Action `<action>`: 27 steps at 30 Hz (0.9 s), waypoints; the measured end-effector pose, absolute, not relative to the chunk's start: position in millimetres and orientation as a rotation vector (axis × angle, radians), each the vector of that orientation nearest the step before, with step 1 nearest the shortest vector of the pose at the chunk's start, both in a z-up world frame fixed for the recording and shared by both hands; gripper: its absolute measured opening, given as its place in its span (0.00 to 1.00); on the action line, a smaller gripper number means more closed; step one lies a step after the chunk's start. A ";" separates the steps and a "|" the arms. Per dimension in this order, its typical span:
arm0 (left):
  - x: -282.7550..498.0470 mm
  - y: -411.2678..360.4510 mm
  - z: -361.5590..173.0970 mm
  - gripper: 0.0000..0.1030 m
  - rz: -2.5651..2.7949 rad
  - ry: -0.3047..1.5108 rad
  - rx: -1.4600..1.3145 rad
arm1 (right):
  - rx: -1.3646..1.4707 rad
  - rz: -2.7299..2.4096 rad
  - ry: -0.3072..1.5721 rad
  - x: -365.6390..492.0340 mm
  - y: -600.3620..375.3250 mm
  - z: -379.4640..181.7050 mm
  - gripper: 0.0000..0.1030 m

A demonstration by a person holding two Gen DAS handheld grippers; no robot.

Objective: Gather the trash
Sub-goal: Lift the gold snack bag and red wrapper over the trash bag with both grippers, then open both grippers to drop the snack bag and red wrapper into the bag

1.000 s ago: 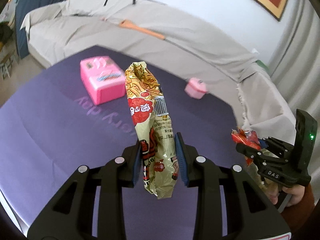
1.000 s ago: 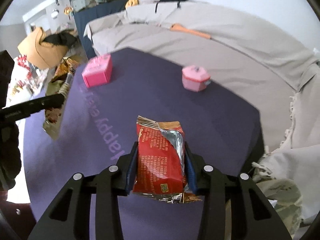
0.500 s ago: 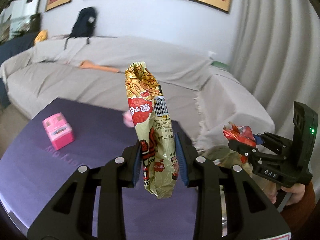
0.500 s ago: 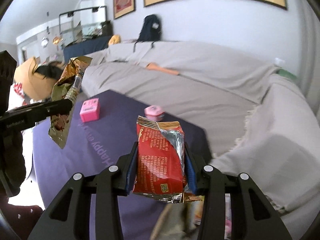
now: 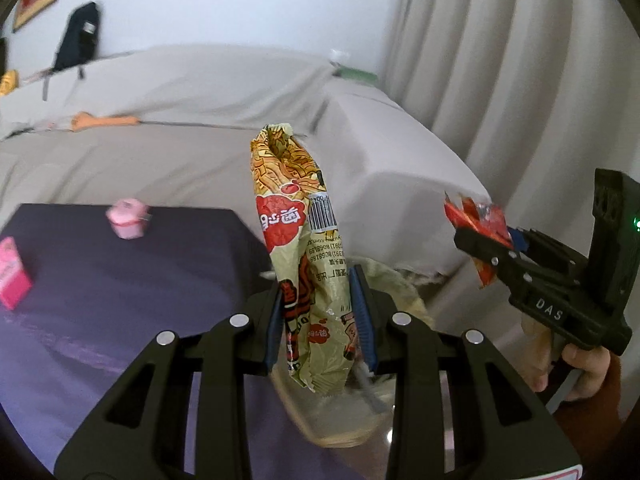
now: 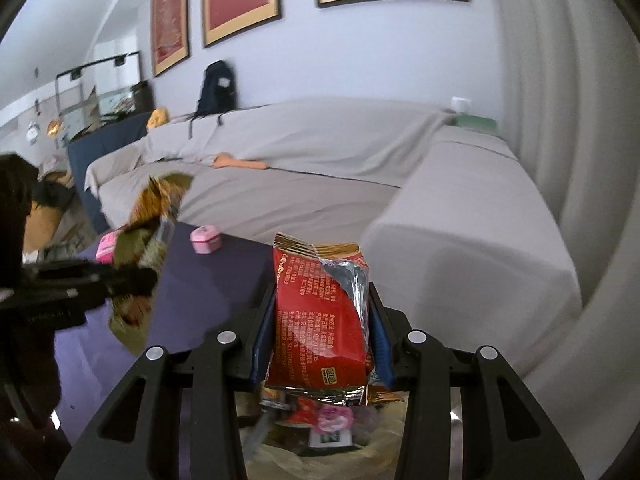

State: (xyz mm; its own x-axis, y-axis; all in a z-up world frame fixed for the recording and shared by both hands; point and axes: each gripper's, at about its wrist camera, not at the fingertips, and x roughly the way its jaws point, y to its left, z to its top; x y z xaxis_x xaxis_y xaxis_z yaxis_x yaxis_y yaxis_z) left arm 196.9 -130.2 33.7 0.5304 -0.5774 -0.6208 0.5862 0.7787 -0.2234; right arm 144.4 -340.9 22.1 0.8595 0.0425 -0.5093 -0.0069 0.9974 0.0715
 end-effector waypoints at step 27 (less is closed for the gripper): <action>232.2 -158.8 -46.9 0.53 -0.620 0.885 -0.042 | 0.231 0.023 0.654 168.1 -376.2 -57.0 0.39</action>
